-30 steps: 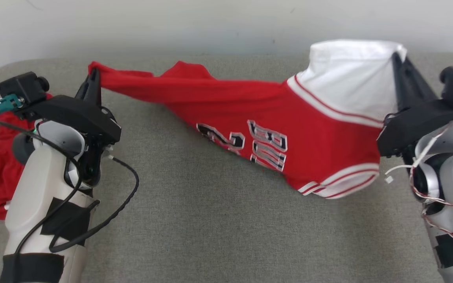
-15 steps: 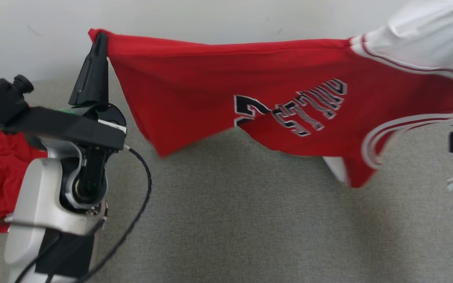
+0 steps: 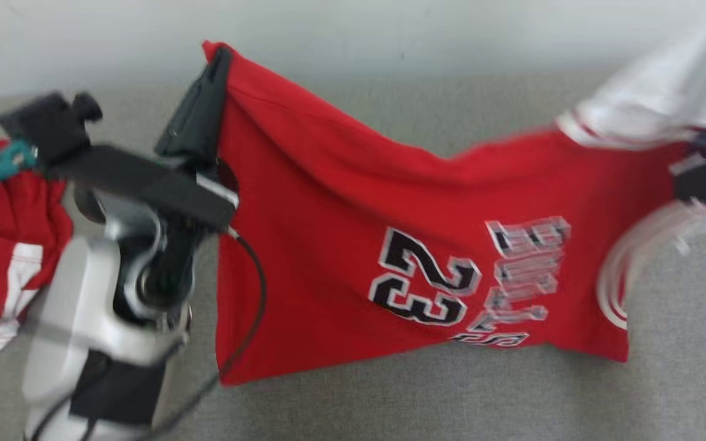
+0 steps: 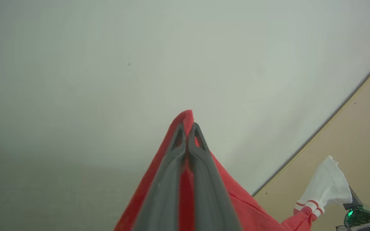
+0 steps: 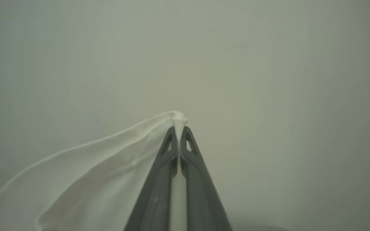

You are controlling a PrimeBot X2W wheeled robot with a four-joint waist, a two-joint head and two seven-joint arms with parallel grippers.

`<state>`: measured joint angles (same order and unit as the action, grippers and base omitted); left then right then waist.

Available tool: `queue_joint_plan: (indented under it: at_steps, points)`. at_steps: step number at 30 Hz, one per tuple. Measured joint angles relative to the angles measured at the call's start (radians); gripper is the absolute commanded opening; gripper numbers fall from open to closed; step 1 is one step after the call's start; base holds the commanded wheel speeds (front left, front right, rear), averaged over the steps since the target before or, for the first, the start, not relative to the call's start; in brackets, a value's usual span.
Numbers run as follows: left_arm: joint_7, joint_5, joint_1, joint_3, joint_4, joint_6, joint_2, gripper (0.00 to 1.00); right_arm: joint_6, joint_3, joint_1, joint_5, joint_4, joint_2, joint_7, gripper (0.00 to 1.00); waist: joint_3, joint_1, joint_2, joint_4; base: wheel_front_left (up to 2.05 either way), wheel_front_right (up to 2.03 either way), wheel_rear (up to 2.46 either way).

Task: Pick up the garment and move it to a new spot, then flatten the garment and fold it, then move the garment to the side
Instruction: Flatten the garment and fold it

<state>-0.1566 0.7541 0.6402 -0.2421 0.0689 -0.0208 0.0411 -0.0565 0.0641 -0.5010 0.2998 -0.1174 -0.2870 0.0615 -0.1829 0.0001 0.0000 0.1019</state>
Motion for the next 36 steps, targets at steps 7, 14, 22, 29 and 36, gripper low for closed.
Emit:
queue_joint_plan:
  at_steps: [7, 14, 22, 29, 36]
  points:
    - [0.063, -0.106, 0.36, 0.058, 0.2, 0.082, -0.003, 0.0, 0.022, -0.013, -0.505, 0.03, 0.248, 0.014, -0.023, 0.0, -0.105, 0.0002, 0.0002, 0.002, 0.0, 0.0, 0.0]
    - [0.143, -0.06, 0.453, 0.033, 0.216, 0.011, -0.014, 0.0, 0.068, -0.037, -0.6, -0.027, 0.202, -0.057, -0.106, 0.0, -0.165, 0.0002, 0.0002, -0.027, 0.0, 0.0, 0.0]
    - [0.14, -0.069, 0.19, -0.016, 0.378, -0.028, 0.025, 0.0, 0.105, -0.117, -0.248, -0.055, 0.269, -0.047, -0.055, 0.0, -0.169, 0.0001, 0.0003, -0.049, 0.0, 0.0, 0.0]
    - [0.138, -0.093, 0.1, -0.049, 0.505, -0.051, 0.041, 0.0, 0.099, -0.149, -0.063, -0.067, 0.283, -0.025, -0.013, 0.0, -0.149, -0.0001, 0.0002, -0.038, 0.0, 0.0, 0.0]
    - [0.158, -0.093, 0.058, -0.052, 0.586, -0.06, 0.042, 0.0, 0.108, -0.189, 0.044, -0.082, 0.274, -0.03, 0.019, 0.0, -0.105, -0.0002, 0.0, -0.019, 0.0, 0.0, 0.0]
